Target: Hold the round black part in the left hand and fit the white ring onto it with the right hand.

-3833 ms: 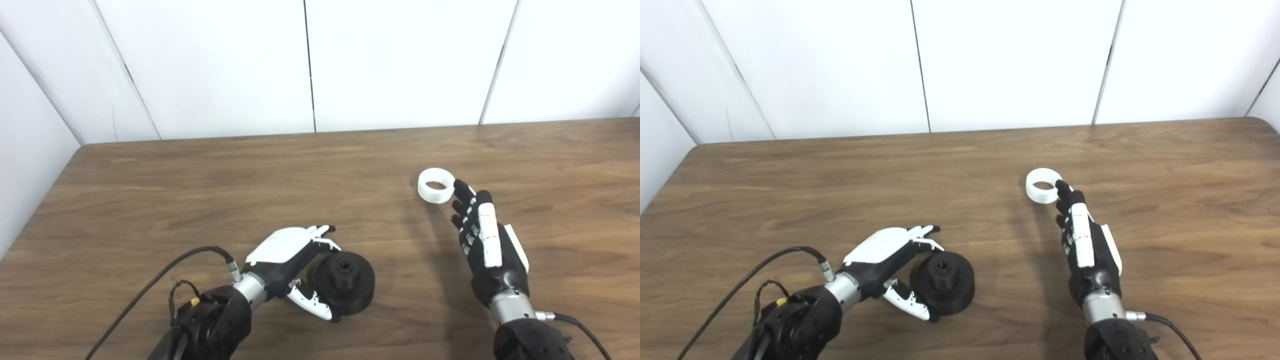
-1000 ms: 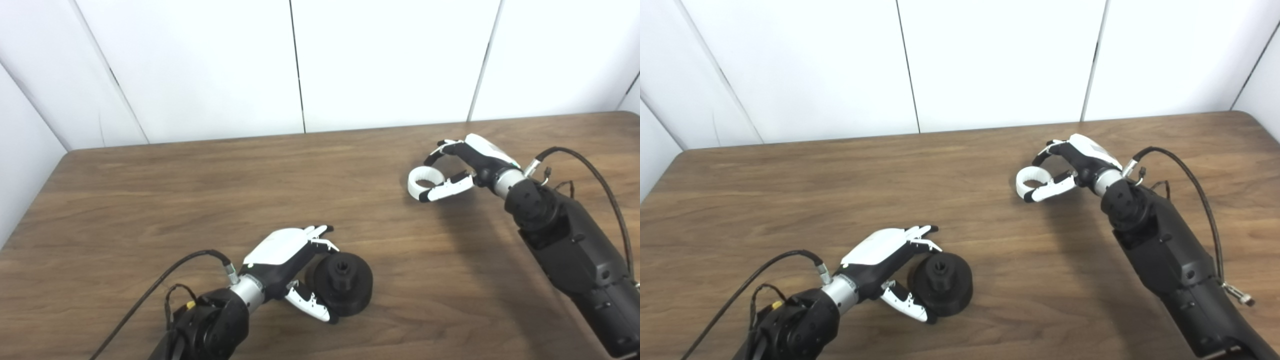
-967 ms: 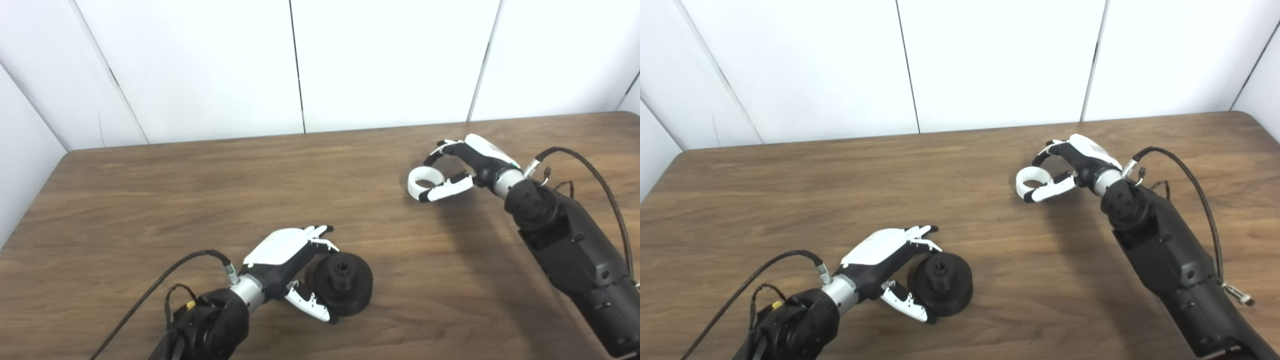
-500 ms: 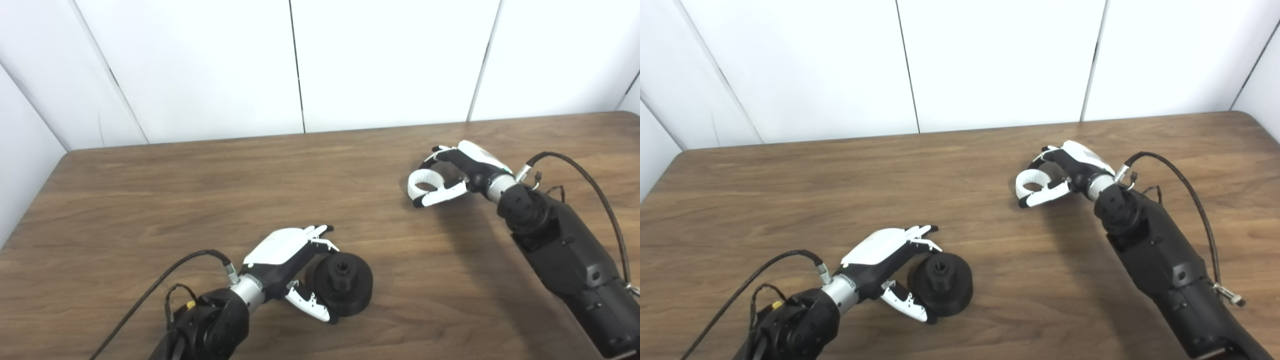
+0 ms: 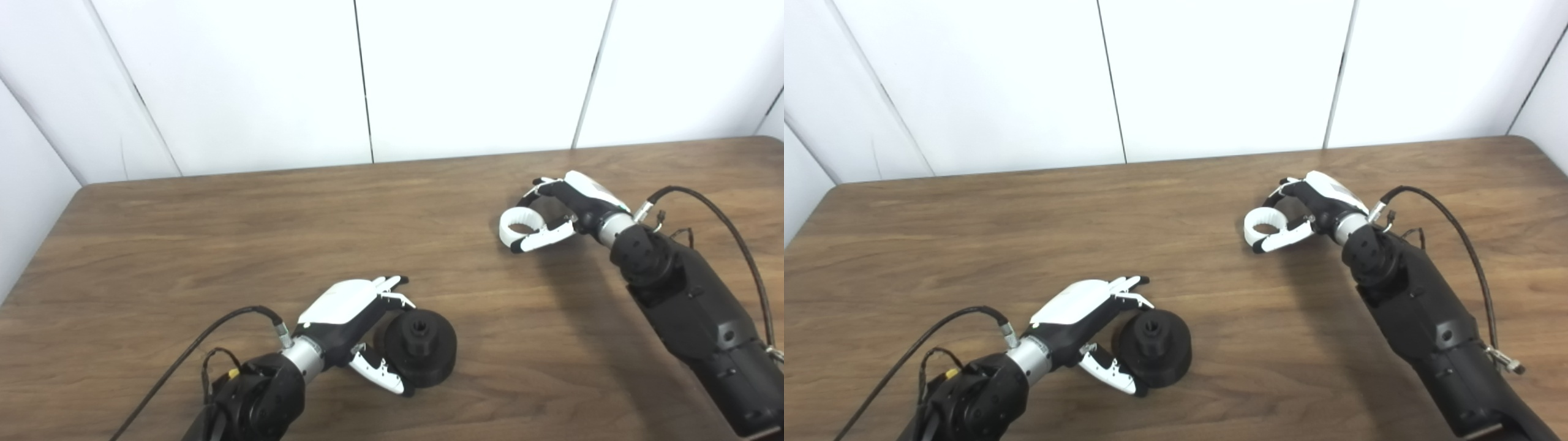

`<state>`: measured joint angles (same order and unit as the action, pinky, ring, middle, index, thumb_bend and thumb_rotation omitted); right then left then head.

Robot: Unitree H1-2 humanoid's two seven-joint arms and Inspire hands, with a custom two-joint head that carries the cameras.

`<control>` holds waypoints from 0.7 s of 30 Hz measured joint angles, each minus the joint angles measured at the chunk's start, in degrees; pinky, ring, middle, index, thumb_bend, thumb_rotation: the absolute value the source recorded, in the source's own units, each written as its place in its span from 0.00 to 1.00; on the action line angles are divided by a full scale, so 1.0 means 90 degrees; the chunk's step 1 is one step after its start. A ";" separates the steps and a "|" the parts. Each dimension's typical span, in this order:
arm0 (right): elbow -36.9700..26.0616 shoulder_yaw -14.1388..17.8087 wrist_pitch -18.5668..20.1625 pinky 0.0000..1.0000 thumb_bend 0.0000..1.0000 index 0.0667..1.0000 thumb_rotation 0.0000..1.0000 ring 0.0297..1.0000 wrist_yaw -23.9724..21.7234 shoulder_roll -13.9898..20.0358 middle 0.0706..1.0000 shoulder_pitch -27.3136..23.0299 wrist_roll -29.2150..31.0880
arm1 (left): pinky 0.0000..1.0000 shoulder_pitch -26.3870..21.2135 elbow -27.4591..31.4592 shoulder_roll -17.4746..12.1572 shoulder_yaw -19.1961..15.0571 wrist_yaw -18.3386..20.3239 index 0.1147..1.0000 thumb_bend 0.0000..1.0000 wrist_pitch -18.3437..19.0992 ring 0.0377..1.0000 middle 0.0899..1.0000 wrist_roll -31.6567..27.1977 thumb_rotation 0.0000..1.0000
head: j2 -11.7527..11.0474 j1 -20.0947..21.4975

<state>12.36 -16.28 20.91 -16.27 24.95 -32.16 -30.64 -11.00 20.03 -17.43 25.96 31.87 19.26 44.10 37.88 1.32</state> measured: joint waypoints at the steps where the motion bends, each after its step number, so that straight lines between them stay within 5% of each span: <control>1: 0.0000 0.0002 0.0000 0.97 0.87 0.66 0.31 1.00 0.0007 0.0000 0.94 0.0000 0.0000 | 1.00 0.0000 0.0000 0.0001 -0.0002 0.0000 0.67 0.93 0.0000 1.00 1.00 0.0000 0.26 | 0.0000 0.0000; 21: -0.0002 0.0027 -0.0041 0.94 0.88 0.65 0.26 1.00 0.0168 -0.0011 0.92 0.0036 -0.0007 | 0.91 -0.0003 0.0073 0.0013 -0.0084 0.0048 0.67 0.93 0.0022 1.00 1.00 0.0044 0.25 | 0.0029 -0.0010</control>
<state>12.35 -16.04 20.54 -14.75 24.85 -31.83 -30.71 -11.03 20.69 -17.31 25.20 32.30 19.46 44.49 38.14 1.23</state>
